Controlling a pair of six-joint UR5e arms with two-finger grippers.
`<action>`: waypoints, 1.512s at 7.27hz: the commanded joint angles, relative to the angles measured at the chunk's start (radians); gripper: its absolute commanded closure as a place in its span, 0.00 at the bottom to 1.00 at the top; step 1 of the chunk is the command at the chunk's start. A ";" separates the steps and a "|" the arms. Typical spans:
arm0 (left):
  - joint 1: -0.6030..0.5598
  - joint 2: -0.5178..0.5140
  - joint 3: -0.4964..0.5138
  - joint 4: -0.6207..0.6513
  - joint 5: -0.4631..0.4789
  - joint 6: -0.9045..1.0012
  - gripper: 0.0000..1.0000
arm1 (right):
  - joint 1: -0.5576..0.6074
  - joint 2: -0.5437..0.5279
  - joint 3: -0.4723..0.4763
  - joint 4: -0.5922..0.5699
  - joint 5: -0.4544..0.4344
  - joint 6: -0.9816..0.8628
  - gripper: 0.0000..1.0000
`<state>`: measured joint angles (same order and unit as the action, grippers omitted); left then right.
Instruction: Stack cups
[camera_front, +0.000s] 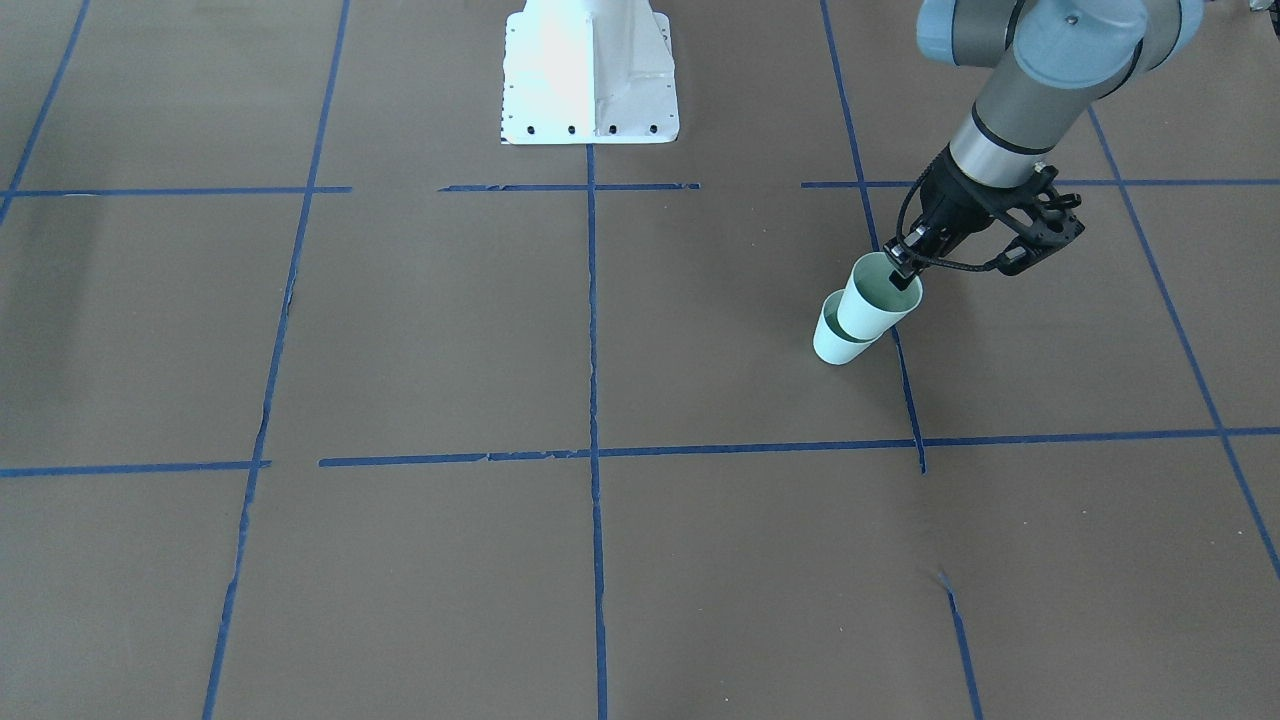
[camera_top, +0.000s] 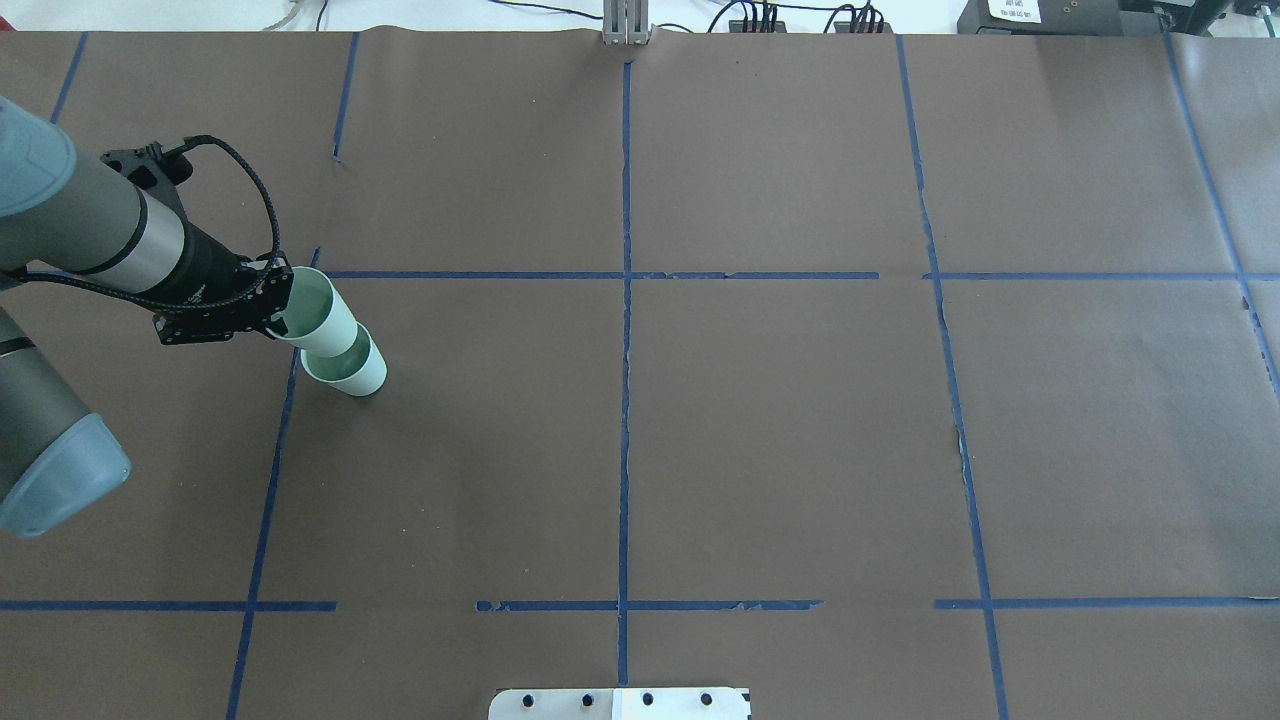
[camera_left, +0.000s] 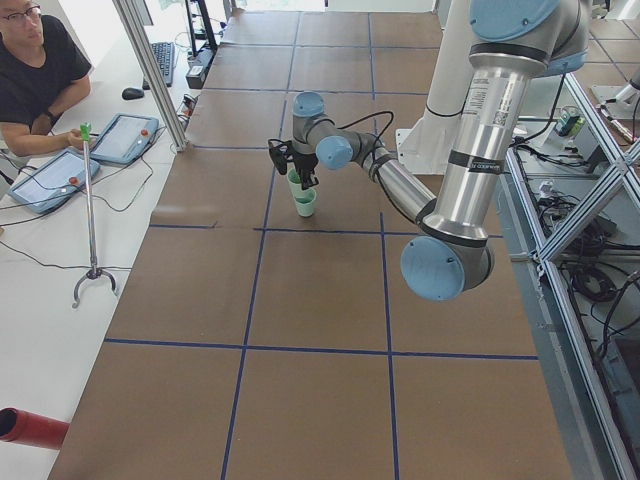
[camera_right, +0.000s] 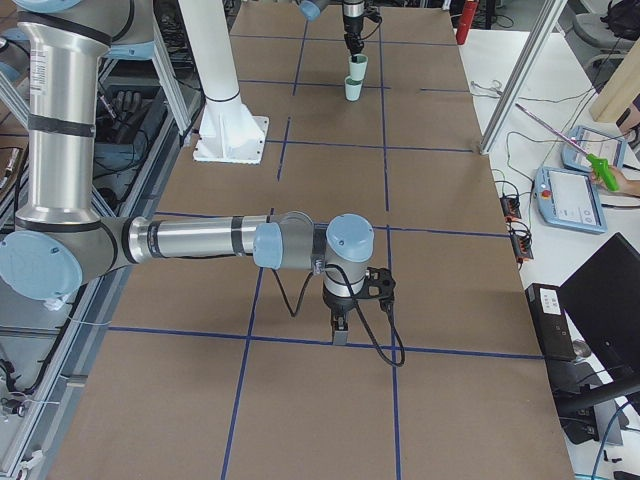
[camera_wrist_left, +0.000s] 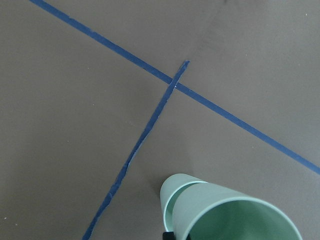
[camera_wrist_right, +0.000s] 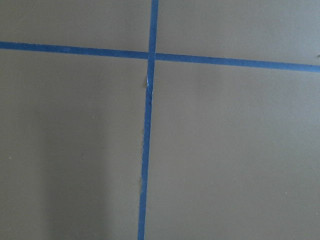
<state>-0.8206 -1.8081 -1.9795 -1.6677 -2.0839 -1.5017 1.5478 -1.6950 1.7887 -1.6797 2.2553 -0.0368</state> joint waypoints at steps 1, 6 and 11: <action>0.014 0.000 0.010 -0.001 0.001 0.000 1.00 | -0.002 0.000 0.000 0.000 0.001 0.000 0.00; 0.031 -0.002 0.027 -0.004 -0.001 0.009 0.34 | 0.000 0.000 0.000 0.000 0.001 0.000 0.00; -0.220 0.065 0.013 -0.007 -0.027 0.503 0.00 | 0.000 0.000 0.000 0.000 0.001 0.000 0.00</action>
<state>-0.9081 -1.7863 -1.9681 -1.6784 -2.0960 -1.2195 1.5478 -1.6951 1.7886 -1.6796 2.2552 -0.0368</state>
